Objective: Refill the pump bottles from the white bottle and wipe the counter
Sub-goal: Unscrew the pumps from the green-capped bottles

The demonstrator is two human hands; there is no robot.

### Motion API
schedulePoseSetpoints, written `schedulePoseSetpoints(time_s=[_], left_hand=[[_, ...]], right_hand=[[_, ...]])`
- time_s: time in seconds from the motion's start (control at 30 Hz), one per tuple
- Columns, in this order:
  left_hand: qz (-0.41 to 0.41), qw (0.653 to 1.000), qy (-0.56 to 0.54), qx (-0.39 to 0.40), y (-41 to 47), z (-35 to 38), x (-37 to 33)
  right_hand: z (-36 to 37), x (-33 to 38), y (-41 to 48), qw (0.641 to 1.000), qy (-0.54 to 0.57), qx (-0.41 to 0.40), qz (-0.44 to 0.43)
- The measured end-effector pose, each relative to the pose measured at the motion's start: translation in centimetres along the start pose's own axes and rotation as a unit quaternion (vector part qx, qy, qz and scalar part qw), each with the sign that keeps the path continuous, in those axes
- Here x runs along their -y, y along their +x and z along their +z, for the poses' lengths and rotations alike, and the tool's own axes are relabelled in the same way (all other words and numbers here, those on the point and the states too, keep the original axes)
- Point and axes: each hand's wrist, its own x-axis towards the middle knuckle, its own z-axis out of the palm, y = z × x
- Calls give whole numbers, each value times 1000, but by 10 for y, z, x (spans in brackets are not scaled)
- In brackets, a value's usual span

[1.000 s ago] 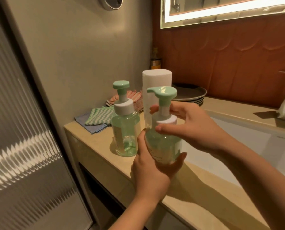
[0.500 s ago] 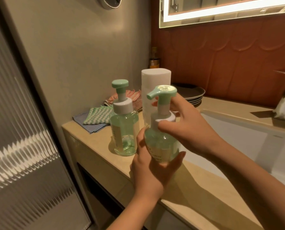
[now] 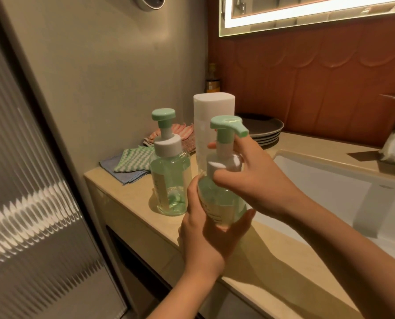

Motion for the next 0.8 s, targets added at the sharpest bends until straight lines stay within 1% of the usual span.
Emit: schedulePoseSetpoints(time_s=[0.17, 0.23, 0.4, 0.43, 0.5, 0.57, 0.67, 0.73, 0.8], left_hand=[[0, 1000, 0, -7, -1, 0, 1], [-1, 1000, -4, -3, -1, 0, 0], [-3, 1000, -2, -8, 0, 1, 3], [3, 1000, -3, -7, 0, 1, 2], [7, 1000, 2, -8, 1, 0, -1], [10, 1000, -2, -21, 1, 0, 0], [1, 1000, 3, -25, -1, 0, -1], [-1, 1000, -5, -14, -1, 0, -1], [9, 1000, 1, -13, 0, 0, 0]], right_hand=[[0, -4, 1, 997, -53, -56, 5], [-3, -3, 1, 997, -38, -66, -5], [-6, 3, -2, 1000, 13, -5, 1], [-6, 4, -3, 1000, 21, -6, -3], [-7, 5, -3, 999, 17, -34, -18], [-8, 4, -1, 998, -15, -60, -24], [-8, 4, -1, 996, -57, -72, -5], [-10, 3, -2, 997, -36, -72, 0], [-13, 5, -3, 999, 9, -50, 10]])
